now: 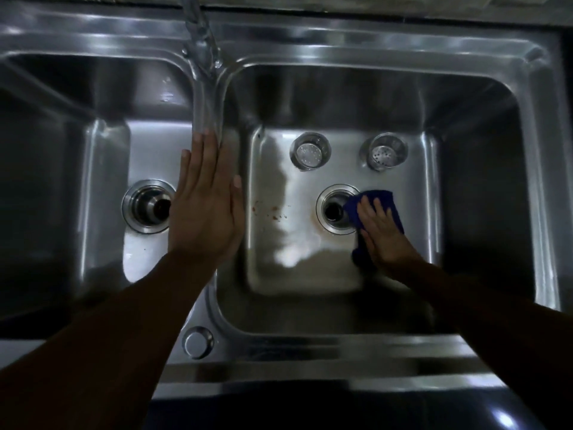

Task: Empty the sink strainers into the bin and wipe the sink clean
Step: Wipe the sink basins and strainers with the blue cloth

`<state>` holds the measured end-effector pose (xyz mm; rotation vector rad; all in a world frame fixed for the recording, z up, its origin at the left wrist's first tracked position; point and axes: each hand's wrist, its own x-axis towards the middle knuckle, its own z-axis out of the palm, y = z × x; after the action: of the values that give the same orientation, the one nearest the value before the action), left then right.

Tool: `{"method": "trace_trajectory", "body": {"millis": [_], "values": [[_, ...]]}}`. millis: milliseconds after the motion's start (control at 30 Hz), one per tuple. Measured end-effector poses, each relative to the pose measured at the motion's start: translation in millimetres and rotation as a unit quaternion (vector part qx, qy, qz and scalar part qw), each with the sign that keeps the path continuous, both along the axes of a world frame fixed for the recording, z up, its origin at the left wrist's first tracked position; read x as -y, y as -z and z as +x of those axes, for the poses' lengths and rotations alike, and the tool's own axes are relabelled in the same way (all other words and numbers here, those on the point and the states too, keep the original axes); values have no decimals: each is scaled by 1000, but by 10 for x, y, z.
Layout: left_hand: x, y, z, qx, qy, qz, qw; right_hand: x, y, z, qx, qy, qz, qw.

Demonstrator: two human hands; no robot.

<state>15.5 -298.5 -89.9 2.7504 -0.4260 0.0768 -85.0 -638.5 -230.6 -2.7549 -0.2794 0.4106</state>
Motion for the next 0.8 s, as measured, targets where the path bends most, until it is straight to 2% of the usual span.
{"method": "trace_trajectory", "body": {"millis": [100,167,267,400,500,600,700,800], "values": [[12,-12,-1,-5,-4,-3,1000,4,60,-172,53,-202,-2,978],[23,-12,-1,-5,-9,-2,1000,-125,105,-120,53,-246,3,968],[21,-2,3,-5,-7,1,1000,-462,132,89,28,-229,-3,973],[5,18,9,-10,-5,6,1000,-1070,109,438,7,-88,-22,996],[11,30,9,-7,-9,3,1000,-1480,86,760,-14,-73,-32,997],[11,47,14,-1,-8,-1,1000,-1794,81,977,-16,-78,16,997],[2,58,16,3,-8,-2,1000,-1799,89,833,-8,-141,44,989],[5,47,6,4,-6,-4,1000,-1438,146,391,-11,-324,105,940]]}}
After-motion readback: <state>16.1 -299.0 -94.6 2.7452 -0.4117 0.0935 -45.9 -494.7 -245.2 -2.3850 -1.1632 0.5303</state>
